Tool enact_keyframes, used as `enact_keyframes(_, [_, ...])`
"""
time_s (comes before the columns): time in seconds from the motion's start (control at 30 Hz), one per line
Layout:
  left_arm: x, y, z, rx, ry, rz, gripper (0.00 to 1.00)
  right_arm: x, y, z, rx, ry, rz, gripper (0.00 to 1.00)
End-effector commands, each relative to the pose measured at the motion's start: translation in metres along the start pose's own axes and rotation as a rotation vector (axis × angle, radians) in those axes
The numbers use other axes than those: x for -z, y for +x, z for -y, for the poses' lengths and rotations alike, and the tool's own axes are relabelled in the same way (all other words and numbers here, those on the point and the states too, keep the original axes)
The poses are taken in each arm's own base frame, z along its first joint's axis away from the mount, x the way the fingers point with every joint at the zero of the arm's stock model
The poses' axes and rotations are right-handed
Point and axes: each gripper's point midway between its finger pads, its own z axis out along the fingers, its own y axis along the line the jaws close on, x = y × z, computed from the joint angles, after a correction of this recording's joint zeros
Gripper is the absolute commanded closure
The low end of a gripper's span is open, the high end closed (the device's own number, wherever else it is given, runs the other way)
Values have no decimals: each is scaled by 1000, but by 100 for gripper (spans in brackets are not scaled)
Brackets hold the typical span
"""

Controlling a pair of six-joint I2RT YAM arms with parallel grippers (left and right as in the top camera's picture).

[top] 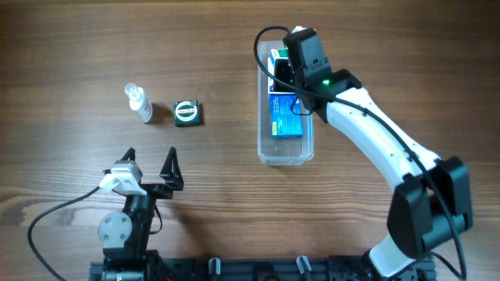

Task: Pack container
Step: 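Carry the Panadol box into the container and release it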

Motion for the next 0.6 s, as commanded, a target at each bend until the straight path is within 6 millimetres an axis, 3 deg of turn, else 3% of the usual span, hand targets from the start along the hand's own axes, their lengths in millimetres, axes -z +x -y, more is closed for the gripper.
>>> enact_keyframes(0.0, [0, 0, -4, 11, -17, 4, 0, -14, -4, 10, -56, 68, 32, 52])
enact_keyframes(0.37, [0, 0, -4, 11, -17, 4, 0, -48, 17, 17, -86, 111, -9, 50])
enact_keyframes(0.57, [0, 0, -4, 11, -17, 4, 0, -56, 15, 16, -89, 109, 8, 49])
